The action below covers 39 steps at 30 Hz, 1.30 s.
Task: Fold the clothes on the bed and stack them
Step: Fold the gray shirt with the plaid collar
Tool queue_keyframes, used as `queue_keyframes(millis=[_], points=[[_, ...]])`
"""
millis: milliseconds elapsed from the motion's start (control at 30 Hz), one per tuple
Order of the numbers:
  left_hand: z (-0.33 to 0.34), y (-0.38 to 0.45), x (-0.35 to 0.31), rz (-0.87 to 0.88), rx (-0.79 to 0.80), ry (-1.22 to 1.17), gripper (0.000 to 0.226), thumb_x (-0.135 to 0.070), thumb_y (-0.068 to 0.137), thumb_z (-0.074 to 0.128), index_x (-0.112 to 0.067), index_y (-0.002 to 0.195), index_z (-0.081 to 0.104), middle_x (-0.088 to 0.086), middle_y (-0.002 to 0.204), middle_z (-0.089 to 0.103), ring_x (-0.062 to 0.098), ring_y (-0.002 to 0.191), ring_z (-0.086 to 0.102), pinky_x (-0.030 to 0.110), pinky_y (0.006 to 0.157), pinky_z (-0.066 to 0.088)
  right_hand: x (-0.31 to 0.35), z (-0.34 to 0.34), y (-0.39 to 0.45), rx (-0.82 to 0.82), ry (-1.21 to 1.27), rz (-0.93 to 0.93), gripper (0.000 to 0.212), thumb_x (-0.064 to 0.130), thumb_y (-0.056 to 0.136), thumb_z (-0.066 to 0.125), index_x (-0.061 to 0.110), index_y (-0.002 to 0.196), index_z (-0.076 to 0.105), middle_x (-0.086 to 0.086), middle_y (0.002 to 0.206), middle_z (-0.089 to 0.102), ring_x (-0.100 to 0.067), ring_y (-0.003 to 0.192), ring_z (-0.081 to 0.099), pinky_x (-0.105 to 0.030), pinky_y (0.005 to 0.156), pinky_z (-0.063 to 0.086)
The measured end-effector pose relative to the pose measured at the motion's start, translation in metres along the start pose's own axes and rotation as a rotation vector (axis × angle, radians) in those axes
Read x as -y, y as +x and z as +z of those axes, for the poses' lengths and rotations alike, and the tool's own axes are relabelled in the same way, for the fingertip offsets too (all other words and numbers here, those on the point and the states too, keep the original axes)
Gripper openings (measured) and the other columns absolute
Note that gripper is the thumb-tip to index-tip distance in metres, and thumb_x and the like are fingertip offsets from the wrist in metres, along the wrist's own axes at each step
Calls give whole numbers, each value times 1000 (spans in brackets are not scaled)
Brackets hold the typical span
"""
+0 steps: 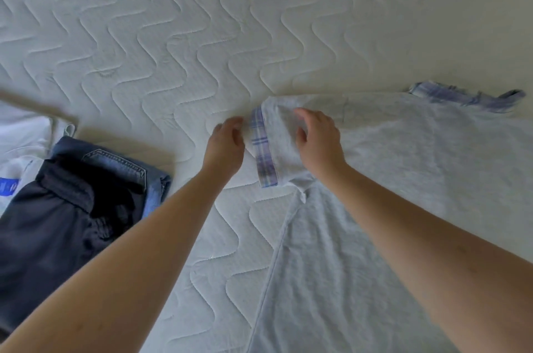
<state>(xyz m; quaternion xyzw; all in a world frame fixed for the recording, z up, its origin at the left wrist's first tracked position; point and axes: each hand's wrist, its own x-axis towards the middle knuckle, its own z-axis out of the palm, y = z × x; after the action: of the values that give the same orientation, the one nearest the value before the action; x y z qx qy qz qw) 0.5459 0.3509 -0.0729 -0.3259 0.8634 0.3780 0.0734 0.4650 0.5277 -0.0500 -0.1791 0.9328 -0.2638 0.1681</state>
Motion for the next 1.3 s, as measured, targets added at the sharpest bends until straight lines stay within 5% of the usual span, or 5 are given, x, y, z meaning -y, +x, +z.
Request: queue_keyframes(millis=[200,467,1000,1167,1300], points=[[-3,59,-27,271,236,223,57,-20,88,66,-30,141,48,6,140,43,28,125,43,37,108,33,26,30,-51,-90,-28,3,23,21,90,59,13,112,61,-7,99,60,-30,93,55,-39,84,42],[5,60,-46,239,307,-68,48,1,82,44,-31,118,51,0,66,52,10,53,49,20,49,43,36,72,-72,-95,-93,338,89,71,72,61,20,142,38,-6,124,46,-26,116,42,-40,89,34],[-20,74,-34,-129,108,-596,43,1,98,29,-18,91,67,11,85,68,23,76,68,42,74,61,71,79,-99,-210,306,165,52,-14,79,52,7,126,56,-11,115,55,-25,110,52,-31,101,42],[-12,75,-38,-240,179,-361,39,-46,90,65,-17,115,58,3,106,65,19,88,65,26,68,55,54,80,-109,49,387,51,52,-14,86,43,9,132,52,-8,129,52,-20,121,49,-26,100,42],[-8,72,-38,-143,140,-220,29,-24,81,79,-15,106,65,1,95,66,18,83,64,28,70,55,44,76,-115,86,424,-87,45,-10,88,46,9,129,54,-6,129,53,-17,118,52,-23,96,44]])
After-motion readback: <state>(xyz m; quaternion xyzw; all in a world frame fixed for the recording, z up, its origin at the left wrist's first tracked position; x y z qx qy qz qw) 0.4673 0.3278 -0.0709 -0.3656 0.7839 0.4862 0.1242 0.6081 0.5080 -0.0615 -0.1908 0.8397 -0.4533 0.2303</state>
